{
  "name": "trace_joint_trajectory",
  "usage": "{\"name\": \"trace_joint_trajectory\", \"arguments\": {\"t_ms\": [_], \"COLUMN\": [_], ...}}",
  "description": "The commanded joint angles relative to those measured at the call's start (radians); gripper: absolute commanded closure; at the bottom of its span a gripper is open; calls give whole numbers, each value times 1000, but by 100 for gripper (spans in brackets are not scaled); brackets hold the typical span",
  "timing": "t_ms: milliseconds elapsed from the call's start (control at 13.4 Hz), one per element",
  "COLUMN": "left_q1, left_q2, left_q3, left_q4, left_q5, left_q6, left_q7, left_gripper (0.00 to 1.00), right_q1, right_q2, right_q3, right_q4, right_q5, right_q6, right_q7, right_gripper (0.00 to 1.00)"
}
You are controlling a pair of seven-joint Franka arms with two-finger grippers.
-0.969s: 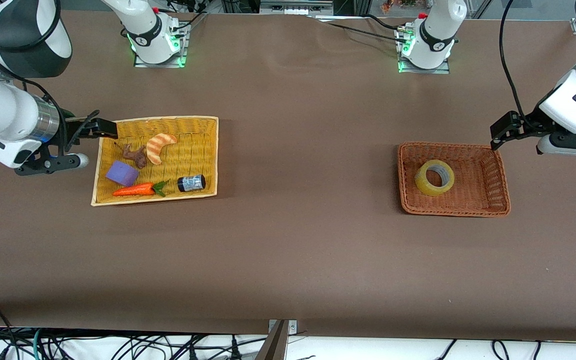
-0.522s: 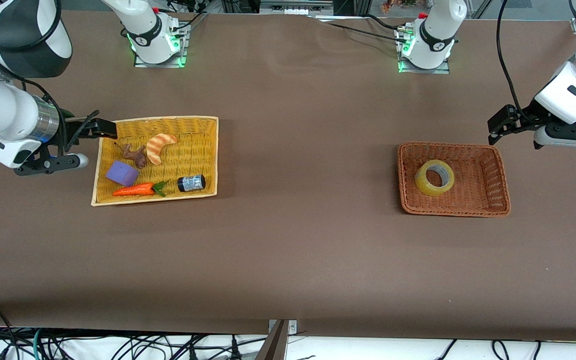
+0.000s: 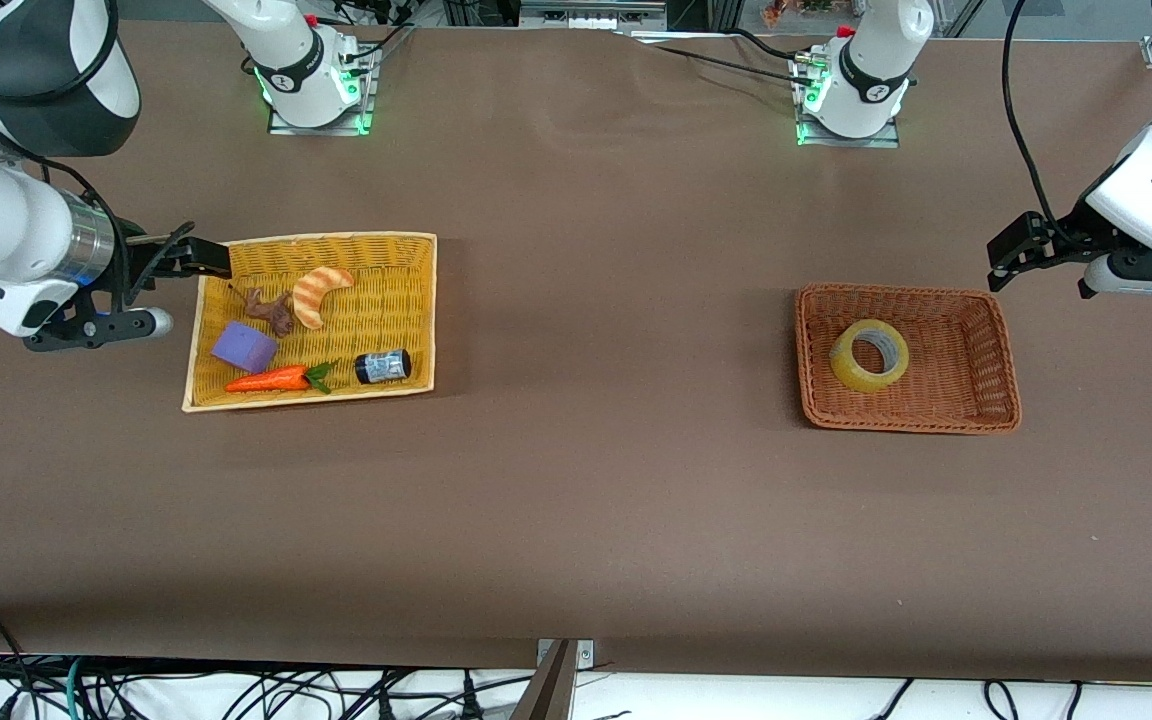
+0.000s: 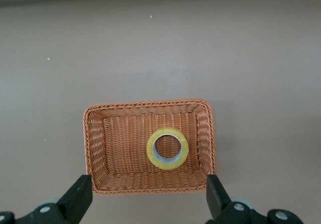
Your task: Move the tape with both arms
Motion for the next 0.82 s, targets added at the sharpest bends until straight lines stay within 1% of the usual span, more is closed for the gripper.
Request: {"name": "trace_joint_trajectory", "arguments": {"t_ms": [0, 149, 373, 745], "left_q1": [-11, -9, -11, -11], "left_q2": [-13, -13, -4, -3], "left_q3": [7, 9, 9, 9], "left_q4": [1, 15, 31, 33], "left_q5": [-21, -21, -19, -19], "left_q6": [-52, -81, -84, -86], "left_q7": [13, 13, 11, 13], "left_gripper": [0, 0, 0, 0], "right_q1": [-7, -7, -3, -7], "right_q2": [6, 8, 8, 8], "right_q3": [0, 0, 1, 0], "right_q4": [19, 19, 19, 19], "right_q5": [-4, -4, -8, -8], "right_q6": [-16, -16, -17, -19], "right_q7": [-36, -37, -39, -65], "right_gripper": [0, 0, 0, 0]}}
